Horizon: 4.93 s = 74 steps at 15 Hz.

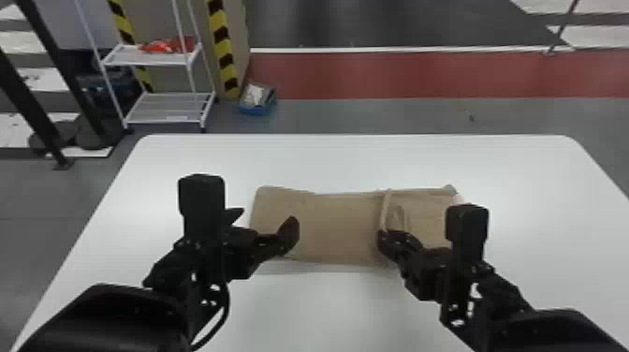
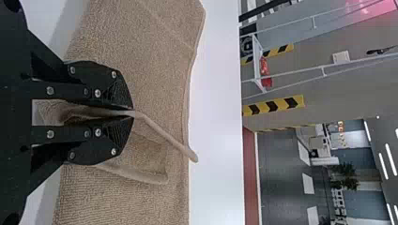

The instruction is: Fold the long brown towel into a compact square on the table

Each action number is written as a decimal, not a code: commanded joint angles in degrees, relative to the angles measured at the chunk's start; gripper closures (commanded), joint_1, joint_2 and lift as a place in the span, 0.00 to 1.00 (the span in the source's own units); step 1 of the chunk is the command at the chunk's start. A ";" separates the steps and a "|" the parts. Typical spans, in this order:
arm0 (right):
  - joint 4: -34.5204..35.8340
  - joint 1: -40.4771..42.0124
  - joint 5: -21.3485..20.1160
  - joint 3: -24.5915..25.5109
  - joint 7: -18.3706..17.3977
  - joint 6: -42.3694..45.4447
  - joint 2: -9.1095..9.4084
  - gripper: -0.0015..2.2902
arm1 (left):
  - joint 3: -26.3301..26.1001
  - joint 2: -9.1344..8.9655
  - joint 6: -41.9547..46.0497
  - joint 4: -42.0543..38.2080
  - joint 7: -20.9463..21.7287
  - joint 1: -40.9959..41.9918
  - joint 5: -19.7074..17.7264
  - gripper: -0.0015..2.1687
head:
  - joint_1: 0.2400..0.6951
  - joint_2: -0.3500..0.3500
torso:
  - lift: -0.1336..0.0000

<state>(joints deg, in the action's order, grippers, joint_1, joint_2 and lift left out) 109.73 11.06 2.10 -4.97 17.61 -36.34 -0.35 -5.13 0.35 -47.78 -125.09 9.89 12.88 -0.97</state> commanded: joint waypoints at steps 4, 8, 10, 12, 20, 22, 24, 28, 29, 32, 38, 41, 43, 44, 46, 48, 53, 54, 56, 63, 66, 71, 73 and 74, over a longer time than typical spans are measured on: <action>6.64 6.43 0.80 2.51 0.50 3.50 0.40 0.59 | 0.04 0.00 0.18 0.11 0.04 0.12 0.00 0.02 | 1.00 0.54 | 0.08; 6.02 9.06 1.32 4.18 0.41 4.21 0.40 0.59 | 0.04 0.00 0.53 0.38 0.04 0.12 0.00 0.03 | 1.00 0.50 | 0.08; 5.14 9.68 1.32 4.27 0.14 4.56 0.40 0.59 | -0.05 0.00 1.06 0.46 0.04 0.21 0.00 0.03 | 1.00 0.49 | 0.08; 4.88 10.38 1.32 4.45 -0.30 4.73 0.40 0.51 | 0.04 0.00 1.24 0.82 0.04 0.21 0.00 0.03 | 1.00 0.48 | 0.08; 7.43 9.68 2.99 5.94 -0.38 4.21 0.40 0.02 | 0.04 0.00 1.76 1.17 0.13 0.21 0.00 0.04 | 1.00 0.47 | 0.08; 6.02 6.69 2.11 5.94 -0.47 1.92 0.40 0.04 | 0.04 0.00 1.76 1.34 0.13 0.21 0.09 0.04 | 1.00 0.46 | 0.08; 2.95 3.53 1.32 5.85 -0.56 1.22 0.40 0.05 | 0.04 0.09 1.94 1.43 0.13 0.21 0.09 0.04 | 1.00 0.46 | 0.08; -1.45 -0.43 -0.96 5.50 -0.56 -0.36 0.40 0.09 | 0.21 0.09 1.94 1.43 0.13 0.39 0.09 0.04 | 1.00 0.45 | 0.08; -2.41 -1.04 -1.40 5.06 -0.56 -0.19 0.40 0.10 | 0.21 0.09 2.12 1.43 0.13 0.39 0.09 0.04 | 1.00 0.45 | 0.08; -3.65 -1.66 -1.75 4.62 -0.56 0.69 0.40 0.13 | 0.12 0.00 7.21 2.66 -0.49 0.83 -0.26 0.04 | 1.00 0.46 | 0.08; -2.24 -0.69 -1.75 4.01 -0.47 1.39 0.40 0.13 | -0.23 0.00 40.79 11.10 -9.01 2.67 -4.92 0.04 | 1.00 0.50 | 0.08; -2.24 -1.04 -2.02 3.74 -0.47 1.04 0.40 0.15 | 0.04 0.00 40.61 11.36 -9.10 3.38 -5.01 0.04 | 1.00 0.52 | 0.08; -2.24 -0.78 -2.02 3.48 -0.47 0.69 0.40 0.16 | 0.21 0.18 40.61 11.27 -9.10 3.55 -5.01 0.04 | 1.00 0.53 | 0.08; -2.06 -0.52 -1.93 3.57 -0.47 0.69 0.40 0.15 | 0.21 0.18 40.61 11.27 -9.01 3.64 -5.01 0.04 | 1.00 0.53 | 0.08; -1.54 -0.25 -1.84 3.74 -0.47 0.34 0.40 0.15 | 0.12 0.35 40.61 11.27 -9.01 3.64 -5.01 0.04 | 1.00 0.53 | 0.08; -1.45 -0.52 -2.37 3.48 -0.47 -0.19 0.40 0.16 | 0.12 0.35 40.44 11.27 -9.01 3.64 -5.01 0.04 | 1.00 0.53 | 0.08; -1.62 -1.04 -3.51 2.43 -0.47 -1.07 0.40 0.21 | 0.39 0.70 40.44 11.27 -9.01 3.99 -5.10 0.04 | 1.00 0.54 | 0.08; -1.54 -0.78 -3.51 2.43 -0.56 -1.07 0.40 0.21 | 0.56 0.70 40.44 11.27 -8.92 4.08 -5.19 0.04 | 1.00 0.54 | 0.08; -1.27 -0.43 -3.42 2.60 -0.38 -1.07 0.40 0.26 | 0.65 0.70 40.44 11.27 -8.84 4.08 -5.45 0.04 | 1.00 0.54 | 0.08; 1.63 2.12 -3.25 3.57 -0.12 -0.89 0.40 0.21 | 0.65 0.70 40.44 11.27 -8.66 4.08 -5.54 0.04 | 1.00 0.54 | 0.08; 1.54 1.86 -3.77 3.74 -0.21 -1.59 0.40 0.21 | 0.74 0.70 40.44 11.36 -8.66 4.08 -5.54 0.04 | 1.00 0.53 | 0.08; 1.01 1.24 -4.48 3.39 -0.30 -1.95 0.40 0.28 | 0.83 0.70 40.44 11.36 -8.57 4.17 -5.54 0.04 | 1.00 0.53 | 0.08; 1.01 1.24 -4.21 3.39 -0.21 -1.95 0.40 0.28 | 0.91 0.70 40.44 11.36 -8.57 4.17 -5.54 0.04 | 1.00 0.53 | 0.08; 1.01 1.24 -4.21 3.39 -0.21 -1.95 0.40 0.34 | 0.91 0.70 40.44 11.45 -8.49 4.17 -5.45 0.04 | 1.00 0.53 | 0.08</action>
<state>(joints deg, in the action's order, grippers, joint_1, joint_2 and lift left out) 110.76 12.31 -2.19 -1.58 17.35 -38.28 -0.35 -4.23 1.05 -7.34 -113.70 1.34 17.05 -6.49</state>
